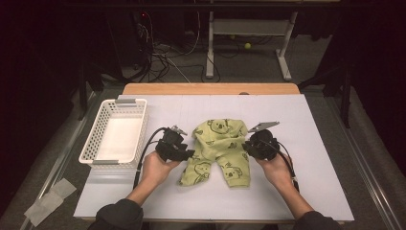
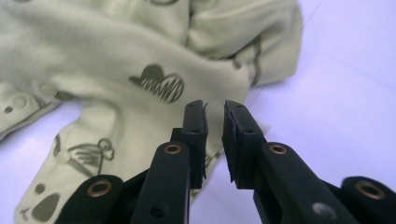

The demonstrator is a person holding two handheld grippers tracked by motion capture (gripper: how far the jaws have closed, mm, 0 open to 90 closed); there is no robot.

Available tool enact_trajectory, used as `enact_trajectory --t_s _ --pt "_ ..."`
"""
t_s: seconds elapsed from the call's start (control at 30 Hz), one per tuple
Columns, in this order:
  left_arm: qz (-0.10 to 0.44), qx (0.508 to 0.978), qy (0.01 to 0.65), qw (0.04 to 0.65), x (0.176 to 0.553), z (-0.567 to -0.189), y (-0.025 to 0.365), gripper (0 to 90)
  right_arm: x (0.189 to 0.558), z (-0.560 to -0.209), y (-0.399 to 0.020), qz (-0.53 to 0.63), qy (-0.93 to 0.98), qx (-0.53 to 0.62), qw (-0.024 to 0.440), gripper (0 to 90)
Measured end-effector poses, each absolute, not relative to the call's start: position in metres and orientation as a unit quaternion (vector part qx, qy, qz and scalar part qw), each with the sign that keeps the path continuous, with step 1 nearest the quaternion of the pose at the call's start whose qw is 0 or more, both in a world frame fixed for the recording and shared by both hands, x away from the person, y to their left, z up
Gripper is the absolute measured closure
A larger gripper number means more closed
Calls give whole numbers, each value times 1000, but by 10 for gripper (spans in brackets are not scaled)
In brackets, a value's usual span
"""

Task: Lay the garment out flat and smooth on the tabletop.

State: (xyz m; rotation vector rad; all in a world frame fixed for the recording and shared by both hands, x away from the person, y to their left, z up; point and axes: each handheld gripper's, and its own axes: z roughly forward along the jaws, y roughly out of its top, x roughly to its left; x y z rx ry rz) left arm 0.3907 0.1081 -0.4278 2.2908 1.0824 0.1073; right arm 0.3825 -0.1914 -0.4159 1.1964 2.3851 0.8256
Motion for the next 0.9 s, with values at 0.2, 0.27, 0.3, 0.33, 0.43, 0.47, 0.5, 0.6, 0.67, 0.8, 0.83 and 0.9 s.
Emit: enact_trajectory --t_s 0.2,0.27,0.3,0.33,0.43,0.47,0.5,0.6,0.67,0.8,0.83,0.9 --pt "30 864 407 294 403 -436 94 516 399 -413 -191 300 827 442 175 739" --pt "19 868 401 293 405 -438 91 552 405 -415 -190 302 823 452 165 698" --pt "11 870 396 294 405 -440 90 608 408 -416 -188 303 821 457 158 668" --pt "2 873 390 293 405 -441 89 677 411 -418 -186 304 821 461 147 640" --pt "-7 880 377 288 404 -444 85 836 415 -424 -178 312 822 462 120 604" --pt "-7 882 375 287 403 -443 85 860 415 -427 -176 308 824 461 115 616" --pt "-7 883 371 286 402 -442 86 861 416 -429 -174 302 828 458 111 657" --pt "-4 886 365 286 397 -437 92 863 413 -433 -171 282 842 448 107 794" --pt "-1 886 362 288 392 -433 99 864 410 -434 -172 271 848 440 116 846" --pt "-1 881 364 302 380 -430 114 864 401 -435 -174 262 856 430 121 900" --pt "-2 881 364 301 377 -431 116 864 399 -435 -174 259 858 427 120 900" --pt "-3 883 362 299 371 -433 121 864 395 -434 -175 259 862 419 121 900"
